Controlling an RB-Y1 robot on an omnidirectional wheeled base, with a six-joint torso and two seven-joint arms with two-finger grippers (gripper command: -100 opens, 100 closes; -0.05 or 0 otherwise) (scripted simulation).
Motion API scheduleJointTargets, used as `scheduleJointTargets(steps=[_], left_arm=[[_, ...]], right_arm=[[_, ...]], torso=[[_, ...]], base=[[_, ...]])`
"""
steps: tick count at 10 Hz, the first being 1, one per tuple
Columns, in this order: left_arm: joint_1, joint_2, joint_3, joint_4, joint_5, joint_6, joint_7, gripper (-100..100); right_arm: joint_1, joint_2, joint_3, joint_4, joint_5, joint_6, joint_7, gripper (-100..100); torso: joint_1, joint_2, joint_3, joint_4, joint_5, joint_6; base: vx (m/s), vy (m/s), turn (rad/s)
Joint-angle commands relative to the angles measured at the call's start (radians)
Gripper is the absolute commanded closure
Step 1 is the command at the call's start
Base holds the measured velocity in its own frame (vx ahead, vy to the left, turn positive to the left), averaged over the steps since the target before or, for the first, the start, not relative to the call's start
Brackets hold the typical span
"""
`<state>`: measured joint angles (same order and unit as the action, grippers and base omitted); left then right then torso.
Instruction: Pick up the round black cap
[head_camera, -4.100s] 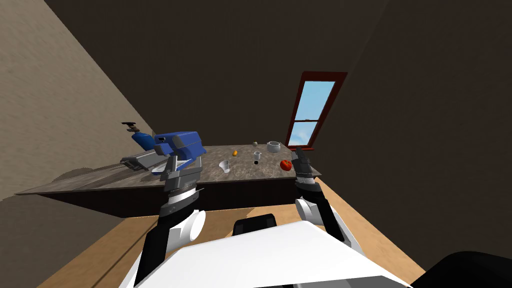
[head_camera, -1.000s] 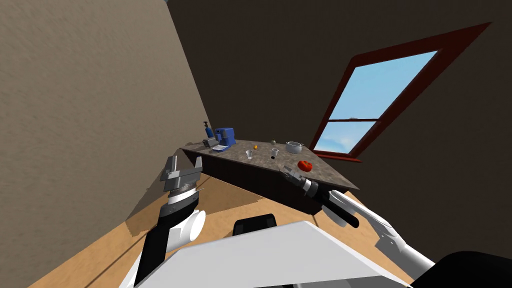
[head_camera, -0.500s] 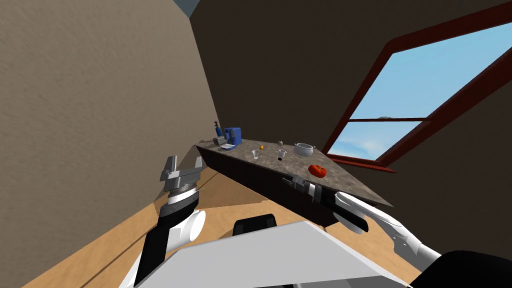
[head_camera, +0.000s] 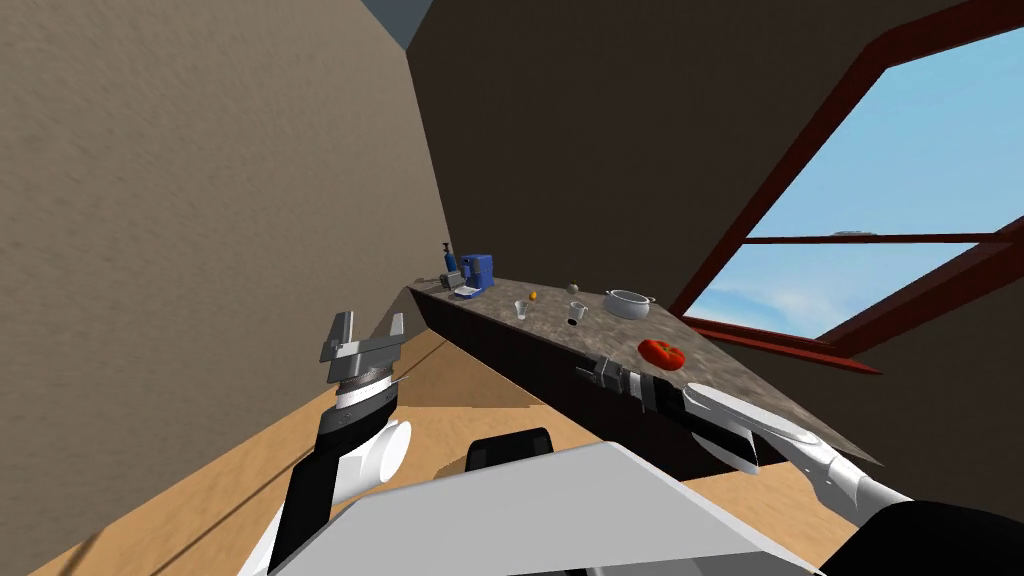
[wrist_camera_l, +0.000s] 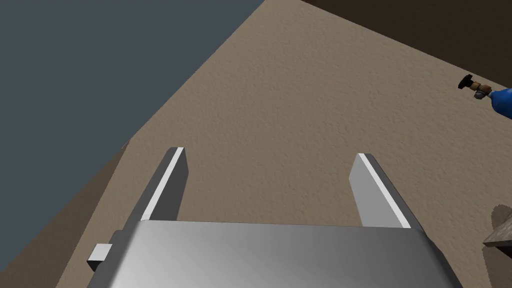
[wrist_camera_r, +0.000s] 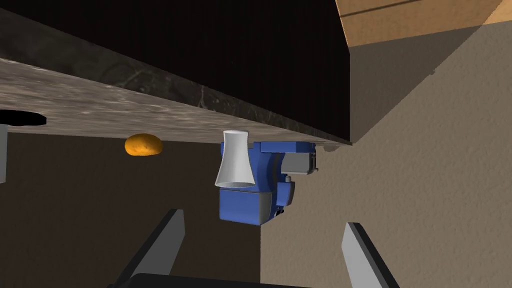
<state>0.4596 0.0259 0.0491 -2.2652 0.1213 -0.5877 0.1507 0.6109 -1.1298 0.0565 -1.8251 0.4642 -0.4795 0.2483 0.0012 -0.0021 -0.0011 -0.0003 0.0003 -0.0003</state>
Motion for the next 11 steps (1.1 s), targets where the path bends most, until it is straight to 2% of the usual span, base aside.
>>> scheduleJointTargets(steps=[1,2,3,4,5,6,7,8,9,10,11], left_arm=[[0.000,0.000,0.000,0.000,0.000,0.000,0.000,0],[0.000,0.000,0.000,0.000,0.000,0.000,0.000,0],[0.000,0.000,0.000,0.000,0.000,0.000,0.000,0],[0.000,0.000,0.000,0.000,0.000,0.000,0.000,0],[0.000,0.000,0.000,0.000,0.000,0.000,0.000,0],[0.000,0.000,0.000,0.000,0.000,0.000,0.000,0],[0.000,0.000,0.000,0.000,0.000,0.000,0.000,0],[0.000,0.000,0.000,0.000,0.000,0.000,0.000,0],[0.000,0.000,0.000,0.000,0.000,0.000,0.000,0],[0.000,0.000,0.000,0.000,0.000,0.000,0.000,0],[0.000,0.000,0.000,0.000,0.000,0.000,0.000,0]], right_arm=[[0.015,-0.041,0.004,0.012,0.010,0.004,-0.001,-100],[0.034,-0.079,0.017,0.055,0.028,0.004,-0.004,-100],[0.034,-0.100,0.017,0.055,0.028,0.004,-0.004,-100],[0.053,-0.133,0.029,0.095,0.044,0.004,-0.006,-100],[0.053,-0.158,0.029,0.097,0.044,0.004,-0.006,-100],[0.071,-0.191,0.040,0.135,0.059,0.003,-0.010,-100],[0.071,-0.214,0.040,0.139,0.059,0.003,-0.010,-100],[0.090,-0.256,0.051,0.171,0.072,0.002,-0.013,-100],[0.090,-0.269,0.051,0.180,0.072,0.002,-0.013,-100],[0.109,-0.312,0.062,0.206,0.084,0.001,-0.017,-100],[0.109,-0.323,0.062,0.210,0.084,0.001,-0.017,-100]], torso=[[0.000,0.000,0.000,0.000,0.000,0.000],[0.000,0.000,0.000,0.000,0.000,0.001],[0.001,-0.001,0.000,0.000,0.000,0.000],[0.000,-0.001,0.000,0.000,0.000,0.001],[0.001,-0.001,-0.001,0.000,0.000,0.001],[0.000,-0.001,-0.001,0.000,0.000,0.001],[0.000,-0.002,-0.001,0.000,0.000,0.000],[0.000,-0.001,-0.001,0.000,0.000,0.001],[0.001,-0.002,-0.001,0.000,0.000,0.001],[0.000,-0.001,-0.001,0.000,0.000,0.002],[0.001,-0.002,-0.001,0.000,0.000,0.001]], base=[[0.028,0.024,0.152],[0.041,0.045,0.244],[0.044,0.033,0.132],[0.060,0.040,0.263],[0.050,0.025,0.124],[0.056,0.032,0.250],[0.047,0.021,0.131],[0.061,0.036,0.252],[0.057,0.020,0.125],[0.063,0.026,0.215],[0.055,0.017,0.117]])
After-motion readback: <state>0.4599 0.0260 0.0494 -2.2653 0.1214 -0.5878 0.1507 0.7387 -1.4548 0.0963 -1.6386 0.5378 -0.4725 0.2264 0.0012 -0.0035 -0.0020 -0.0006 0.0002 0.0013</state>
